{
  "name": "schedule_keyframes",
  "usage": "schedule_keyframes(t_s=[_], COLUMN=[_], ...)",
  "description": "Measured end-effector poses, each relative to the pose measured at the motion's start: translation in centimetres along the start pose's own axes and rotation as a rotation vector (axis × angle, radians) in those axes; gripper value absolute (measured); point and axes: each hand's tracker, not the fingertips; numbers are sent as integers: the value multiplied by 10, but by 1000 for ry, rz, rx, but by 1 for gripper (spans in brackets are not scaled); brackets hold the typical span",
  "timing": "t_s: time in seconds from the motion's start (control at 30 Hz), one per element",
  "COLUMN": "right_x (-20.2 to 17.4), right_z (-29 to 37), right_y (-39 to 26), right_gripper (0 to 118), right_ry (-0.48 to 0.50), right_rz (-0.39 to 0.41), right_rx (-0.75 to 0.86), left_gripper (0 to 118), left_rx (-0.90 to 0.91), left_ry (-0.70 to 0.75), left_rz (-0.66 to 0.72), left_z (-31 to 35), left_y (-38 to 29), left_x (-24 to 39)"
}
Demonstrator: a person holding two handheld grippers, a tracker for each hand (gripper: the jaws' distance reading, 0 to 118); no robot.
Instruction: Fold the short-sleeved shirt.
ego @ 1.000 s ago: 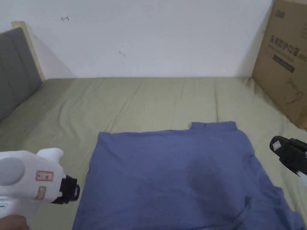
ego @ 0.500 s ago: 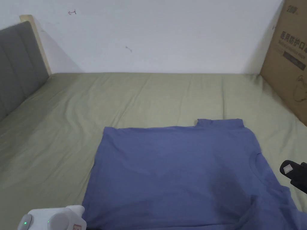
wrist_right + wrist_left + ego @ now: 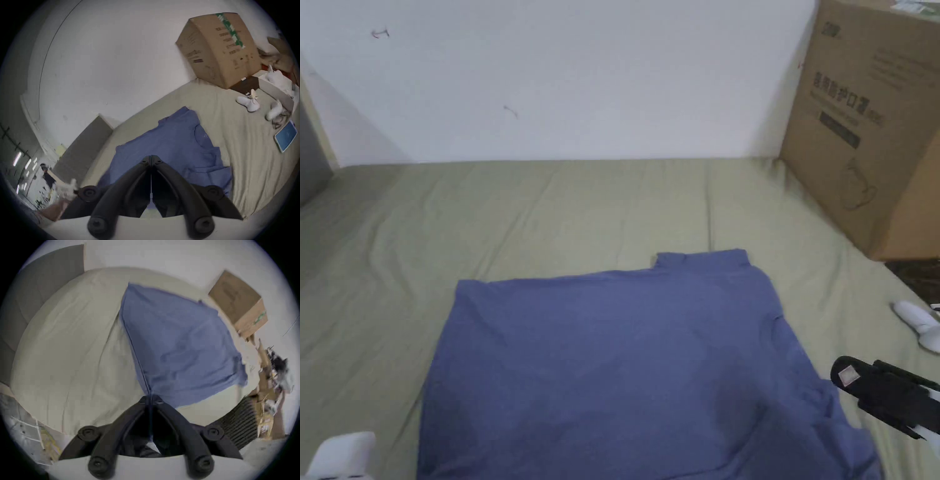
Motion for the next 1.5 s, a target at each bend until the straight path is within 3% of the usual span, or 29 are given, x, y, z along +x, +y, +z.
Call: schedule_keyframes(t_s=[0.07, 0.1, 0.13, 0.17, 0.2, 0.27, 0.37, 0.4, 0.47, 0.5, 0.53, 0.57, 0.6, 0.67, 0.8, 0.97, 1.07, 1.33, 1.5], right_x=[4, 9, 15, 24, 33, 56, 83, 86, 81, 72, 65, 61, 58, 53, 42, 34, 32, 35, 63], right_z=[-5, -11, -19, -34, -43, -64, -82, -85, -85, -83, -79, -71, -65, -47, -17, 15, 22, -33, -104], right_y=[5, 7, 8, 6, 2, -11, -36, -42, -48, -49, -48, -46, -43, -32, -18, -7, -11, 9, 48], right_gripper=[2, 32, 70, 98, 101, 101, 100, 90, 40, 29, 17, 5, 2, 2, 2, 2, 2, 2, 2], right_ry=[-118, -193, -265, -380, -436, -489, -498, -516, -513, -560, -524, -502, -486, -392, -415, -389, -389, -397, -401], right_rz=[54, 71, 80, 78, 96, 53, 54, 83, 190, 311, 366, 396, 406, 304, 311, 190, 184, 160, 23], right_rx=[-73, -132, -200, -330, -451, -638, -708, -723, -734, -724, -716, -711, -691, -629, -573, -520, -521, -431, -337], left_gripper=[1, 1, 1, 1, 1, 1, 1, 1, 1, 1, 1, 1, 1, 1, 1, 1, 1, 1, 1], left_rx=[19, 18, 24, 23, 27, 40, 149, 141, 124, 102, 93, 90, 86, 64, 38, 52, 35, -30, 86], left_ry=[16, 6, 0, -4, -2, 32, 102, 98, 45, 11, 10, 30, 44, 63, 17, 6, -12, 8, -108], left_rz=[-3, -9, -20, -37, -50, -80, -164, -142, -51, -2, 22, 28, 31, 35, 84, 86, 123, 166, 315], left_z=[13, 15, 18, 19, 20, 20, 23, 22, 21, 20, 19, 18, 17, 16, 21, 37, 37, -2, -36], left_y=[5, 8, 11, 12, 11, 11, 5, 5, 7, 8, 9, 9, 9, 10, 4, 1, 5, 53, 110], left_x=[6, 9, 19, 24, 28, 37, 46, 44, 38, 33, 29, 27, 26, 19, 5, -1, -9, -13, -33])
